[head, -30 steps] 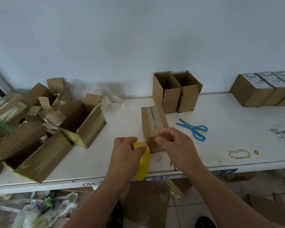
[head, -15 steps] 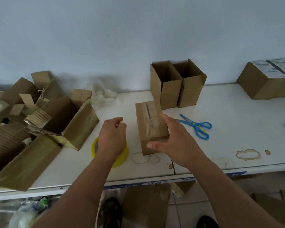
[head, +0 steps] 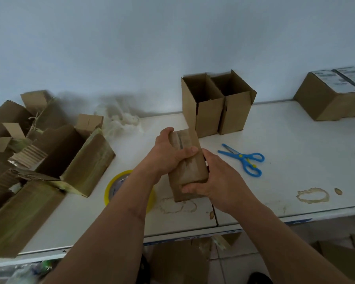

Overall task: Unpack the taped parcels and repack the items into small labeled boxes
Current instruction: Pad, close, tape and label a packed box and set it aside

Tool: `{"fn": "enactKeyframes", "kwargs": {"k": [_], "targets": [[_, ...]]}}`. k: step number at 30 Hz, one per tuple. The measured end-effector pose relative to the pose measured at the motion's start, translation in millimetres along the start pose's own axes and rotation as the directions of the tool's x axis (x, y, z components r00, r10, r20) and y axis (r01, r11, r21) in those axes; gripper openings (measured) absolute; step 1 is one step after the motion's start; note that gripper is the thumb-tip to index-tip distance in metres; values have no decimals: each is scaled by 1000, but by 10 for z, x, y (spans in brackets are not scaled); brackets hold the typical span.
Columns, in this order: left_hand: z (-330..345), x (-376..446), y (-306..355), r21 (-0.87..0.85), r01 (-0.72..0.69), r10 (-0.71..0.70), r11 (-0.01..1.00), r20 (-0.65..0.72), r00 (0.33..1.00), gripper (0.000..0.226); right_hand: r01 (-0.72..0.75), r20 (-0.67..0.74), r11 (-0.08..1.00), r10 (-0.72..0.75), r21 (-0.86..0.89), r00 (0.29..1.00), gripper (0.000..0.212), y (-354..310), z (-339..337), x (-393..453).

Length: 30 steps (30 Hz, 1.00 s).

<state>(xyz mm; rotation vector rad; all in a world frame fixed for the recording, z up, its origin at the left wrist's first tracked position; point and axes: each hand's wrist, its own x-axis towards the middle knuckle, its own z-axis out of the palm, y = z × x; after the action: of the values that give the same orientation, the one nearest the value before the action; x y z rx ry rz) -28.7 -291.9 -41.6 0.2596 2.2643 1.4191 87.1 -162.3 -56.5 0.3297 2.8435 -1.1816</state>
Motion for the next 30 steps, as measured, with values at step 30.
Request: {"fn": "enactKeyframes", "kwargs": {"k": [30], "targets": [[485, -610, 378, 807, -441, 659, 393, 87, 747, 38, -162, -199, 950, 110, -267, 974, 39, 110, -526, -715]]}}
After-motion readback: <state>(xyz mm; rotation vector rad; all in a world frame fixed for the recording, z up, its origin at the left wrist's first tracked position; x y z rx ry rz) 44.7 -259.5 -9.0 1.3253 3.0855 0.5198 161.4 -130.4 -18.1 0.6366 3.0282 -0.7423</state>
